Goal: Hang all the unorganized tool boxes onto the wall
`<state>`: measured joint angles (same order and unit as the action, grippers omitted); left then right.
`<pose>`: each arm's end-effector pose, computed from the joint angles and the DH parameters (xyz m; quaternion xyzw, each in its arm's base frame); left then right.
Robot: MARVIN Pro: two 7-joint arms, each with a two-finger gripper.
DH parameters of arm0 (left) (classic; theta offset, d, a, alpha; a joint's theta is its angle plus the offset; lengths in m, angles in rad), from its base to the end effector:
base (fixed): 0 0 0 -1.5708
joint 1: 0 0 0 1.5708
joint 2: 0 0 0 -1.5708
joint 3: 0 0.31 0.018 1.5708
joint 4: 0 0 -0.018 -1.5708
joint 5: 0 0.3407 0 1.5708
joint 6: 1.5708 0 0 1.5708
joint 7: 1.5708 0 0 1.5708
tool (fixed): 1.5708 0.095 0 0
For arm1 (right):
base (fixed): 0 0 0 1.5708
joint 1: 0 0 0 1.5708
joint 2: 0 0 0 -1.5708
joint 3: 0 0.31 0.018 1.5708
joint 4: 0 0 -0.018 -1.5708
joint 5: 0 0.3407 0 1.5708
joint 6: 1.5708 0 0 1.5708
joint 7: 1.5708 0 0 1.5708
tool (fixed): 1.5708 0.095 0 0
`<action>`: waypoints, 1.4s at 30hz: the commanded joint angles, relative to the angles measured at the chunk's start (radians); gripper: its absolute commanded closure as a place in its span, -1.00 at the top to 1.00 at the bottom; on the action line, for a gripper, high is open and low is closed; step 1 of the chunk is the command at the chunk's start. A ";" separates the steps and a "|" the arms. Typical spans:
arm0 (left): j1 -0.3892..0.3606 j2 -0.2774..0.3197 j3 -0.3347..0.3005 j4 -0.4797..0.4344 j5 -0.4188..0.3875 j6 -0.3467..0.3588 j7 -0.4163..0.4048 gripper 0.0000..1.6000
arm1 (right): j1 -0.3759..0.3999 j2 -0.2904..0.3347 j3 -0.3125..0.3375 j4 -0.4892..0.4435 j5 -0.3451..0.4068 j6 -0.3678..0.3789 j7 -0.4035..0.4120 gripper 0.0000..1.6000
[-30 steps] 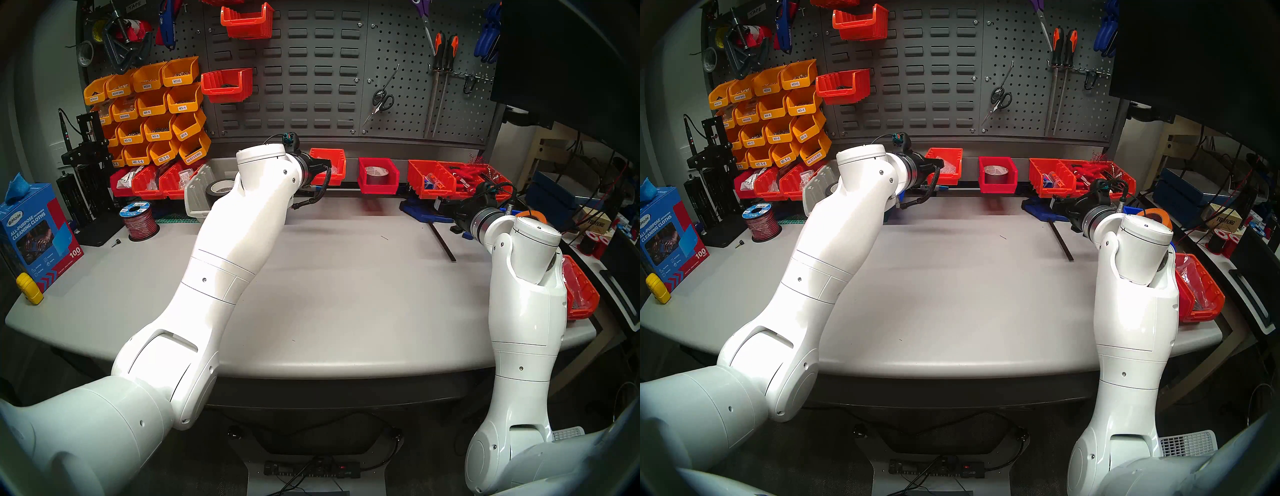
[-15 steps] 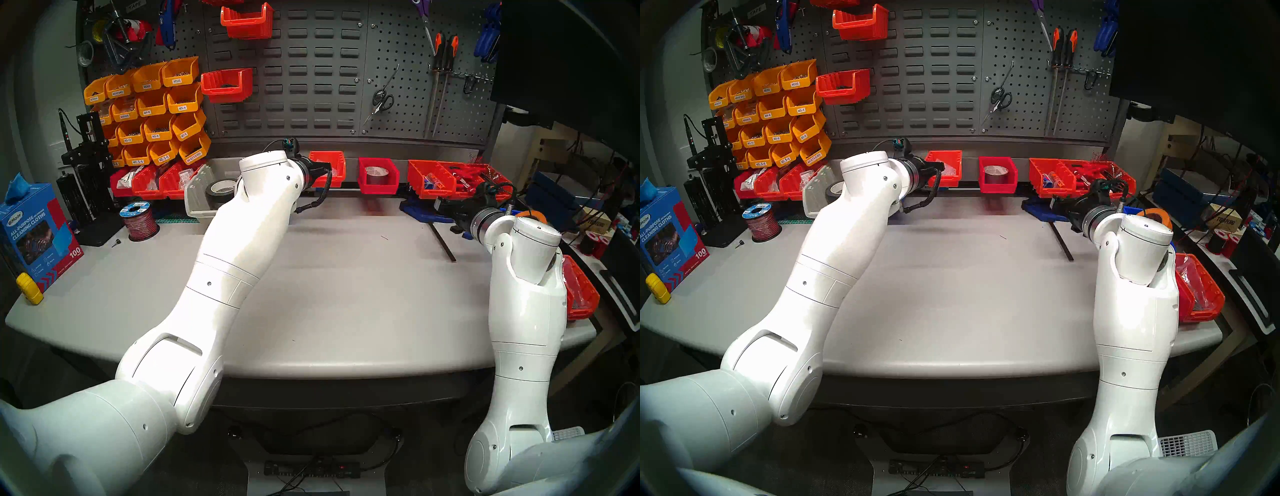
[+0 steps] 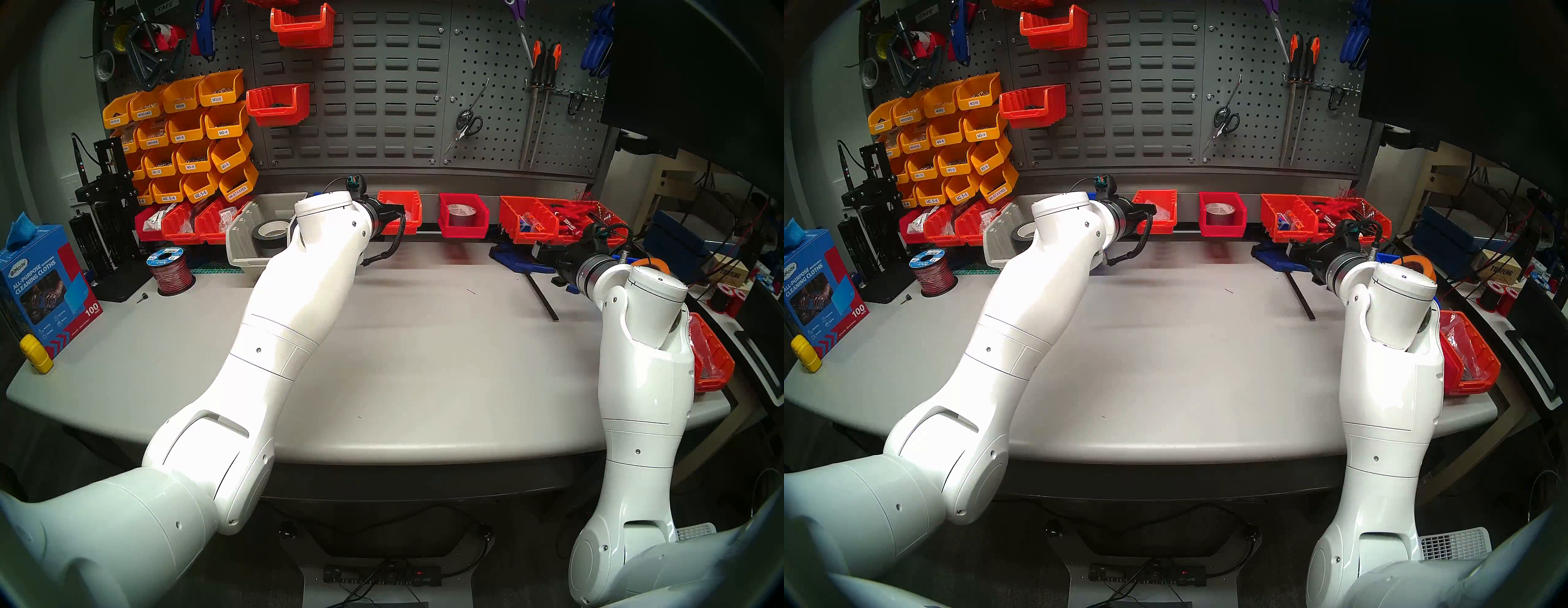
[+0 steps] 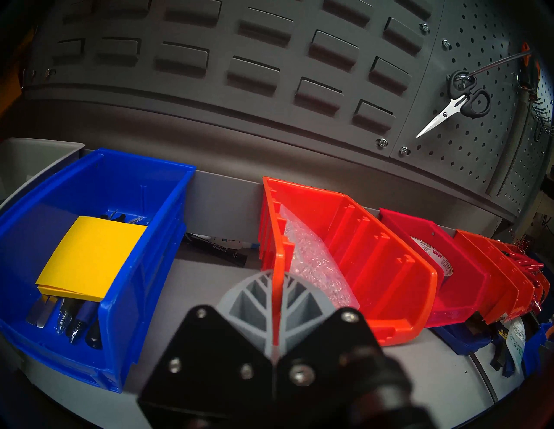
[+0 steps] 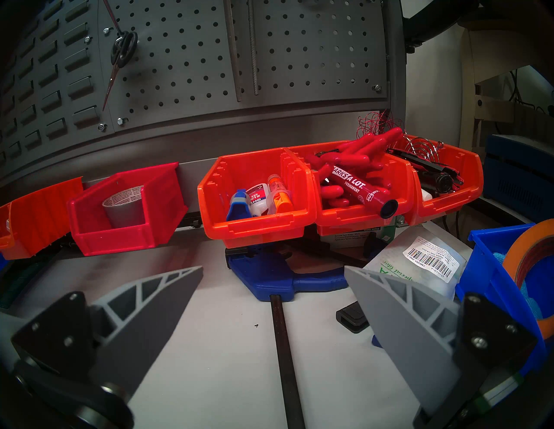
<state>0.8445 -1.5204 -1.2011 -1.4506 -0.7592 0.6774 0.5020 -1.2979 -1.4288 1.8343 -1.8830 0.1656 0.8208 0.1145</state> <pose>0.5856 -0.1282 -0.0849 0.7907 0.0309 0.5928 0.1494 0.4722 -0.1272 -0.1278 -0.7705 0.0634 -0.6342 0.0108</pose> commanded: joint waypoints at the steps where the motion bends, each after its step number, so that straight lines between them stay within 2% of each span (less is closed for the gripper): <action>1: -0.022 -0.001 -0.005 -0.013 0.001 -0.008 -0.009 -1.00 | 0.015 -0.002 -0.002 -0.014 0.002 0.001 -0.001 1.00; 21: 0.012 0.009 0.001 -0.042 0.009 0.025 -0.016 -1.00 | 0.016 -0.005 -0.001 -0.014 -0.003 0.001 0.003 1.00; 42: -0.028 -0.005 -0.015 -0.006 0.025 0.006 -0.033 -1.00 | 0.016 -0.007 0.001 -0.014 -0.008 0.001 0.007 1.00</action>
<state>0.8640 -1.5187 -1.2081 -1.4528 -0.7372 0.6998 0.4779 -1.2963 -1.4339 1.8376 -1.8830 0.1557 0.8216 0.1224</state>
